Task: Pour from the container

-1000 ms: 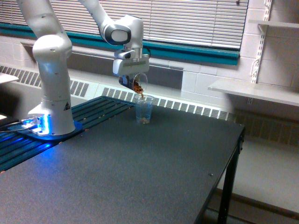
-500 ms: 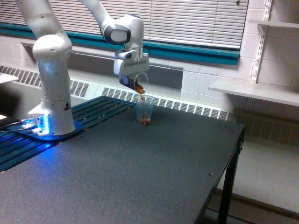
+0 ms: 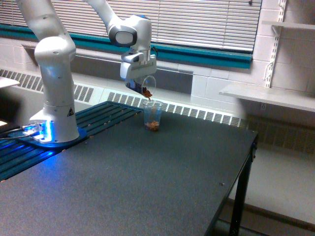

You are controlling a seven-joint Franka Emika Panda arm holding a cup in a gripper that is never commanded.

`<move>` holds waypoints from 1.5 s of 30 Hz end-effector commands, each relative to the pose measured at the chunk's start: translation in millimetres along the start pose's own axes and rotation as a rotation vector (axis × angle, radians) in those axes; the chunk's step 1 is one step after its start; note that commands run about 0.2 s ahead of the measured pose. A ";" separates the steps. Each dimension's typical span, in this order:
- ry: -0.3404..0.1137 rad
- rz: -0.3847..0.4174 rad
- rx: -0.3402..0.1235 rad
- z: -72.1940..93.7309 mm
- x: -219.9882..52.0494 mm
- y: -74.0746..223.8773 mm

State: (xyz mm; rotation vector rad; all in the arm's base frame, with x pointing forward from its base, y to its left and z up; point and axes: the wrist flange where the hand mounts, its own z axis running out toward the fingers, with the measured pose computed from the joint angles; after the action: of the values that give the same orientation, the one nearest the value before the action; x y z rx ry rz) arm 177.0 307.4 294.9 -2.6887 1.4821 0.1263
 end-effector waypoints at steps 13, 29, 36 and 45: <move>-0.050 -0.058 0.006 -4.4 2.3 -0.7; -0.085 -0.071 -0.005 -4.1 11.0 0.7; -0.096 -0.080 -0.013 -3.9 15.0 2.6; -0.129 -0.090 -0.019 -2.3 20.5 5.7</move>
State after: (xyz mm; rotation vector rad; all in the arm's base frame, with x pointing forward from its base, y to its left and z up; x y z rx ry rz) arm 181.9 290.9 294.6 -2.6819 1.3881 0.2860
